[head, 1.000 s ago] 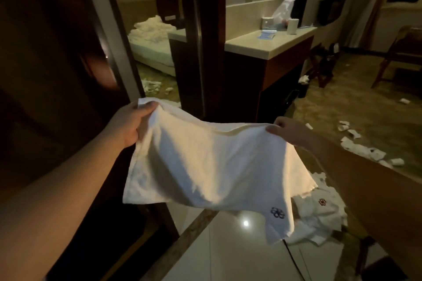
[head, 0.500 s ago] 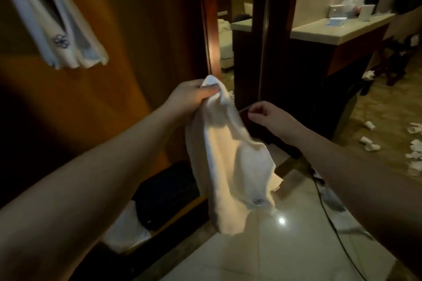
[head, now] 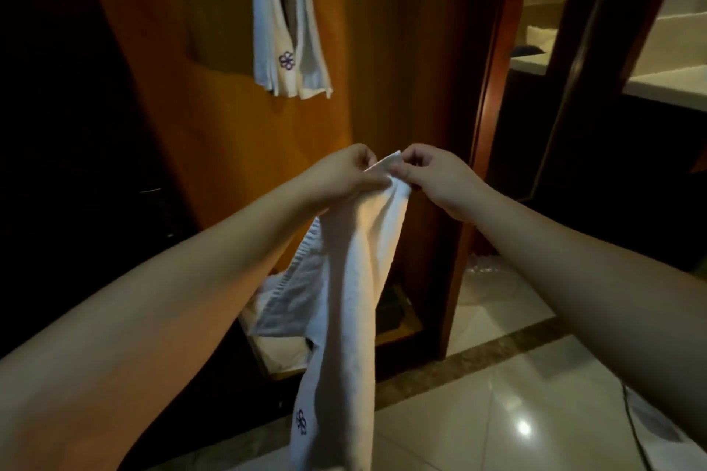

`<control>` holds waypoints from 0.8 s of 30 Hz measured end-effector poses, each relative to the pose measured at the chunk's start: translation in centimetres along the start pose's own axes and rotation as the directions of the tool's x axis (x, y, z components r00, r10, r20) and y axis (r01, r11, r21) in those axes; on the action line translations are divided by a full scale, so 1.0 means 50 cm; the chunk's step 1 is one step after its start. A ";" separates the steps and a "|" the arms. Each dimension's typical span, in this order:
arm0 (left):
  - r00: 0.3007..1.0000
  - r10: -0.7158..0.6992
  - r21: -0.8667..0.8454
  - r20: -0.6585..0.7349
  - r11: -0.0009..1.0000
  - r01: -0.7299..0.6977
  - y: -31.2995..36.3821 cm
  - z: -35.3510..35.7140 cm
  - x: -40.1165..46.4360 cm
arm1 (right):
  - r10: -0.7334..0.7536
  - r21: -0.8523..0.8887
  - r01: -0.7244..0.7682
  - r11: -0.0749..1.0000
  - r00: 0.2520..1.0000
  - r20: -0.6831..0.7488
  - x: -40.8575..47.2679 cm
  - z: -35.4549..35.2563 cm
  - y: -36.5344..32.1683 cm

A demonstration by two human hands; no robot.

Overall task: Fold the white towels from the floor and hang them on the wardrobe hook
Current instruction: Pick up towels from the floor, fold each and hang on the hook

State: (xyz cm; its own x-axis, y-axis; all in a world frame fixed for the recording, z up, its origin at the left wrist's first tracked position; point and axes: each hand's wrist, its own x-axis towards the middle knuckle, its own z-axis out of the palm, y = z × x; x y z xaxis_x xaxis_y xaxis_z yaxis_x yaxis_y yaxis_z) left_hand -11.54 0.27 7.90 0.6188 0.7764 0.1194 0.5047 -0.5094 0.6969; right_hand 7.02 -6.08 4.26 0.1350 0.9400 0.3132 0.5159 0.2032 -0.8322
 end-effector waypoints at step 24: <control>0.886 -0.394 0.331 -0.244 0.825 0.458 -0.357 -0.146 -0.196 | 0.116 -0.048 -0.155 0.987 0.877 -0.465 0.022 -0.072 0.062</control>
State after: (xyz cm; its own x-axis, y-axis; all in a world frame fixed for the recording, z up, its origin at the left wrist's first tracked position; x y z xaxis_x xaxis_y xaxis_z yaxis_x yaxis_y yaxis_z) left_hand -31.00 4.47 -0.53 0.2028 0.9792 0.0035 0.8992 -0.1876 0.3954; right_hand 11.82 -5.40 3.65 0.5719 0.7209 0.3914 0.5283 0.0414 -0.8481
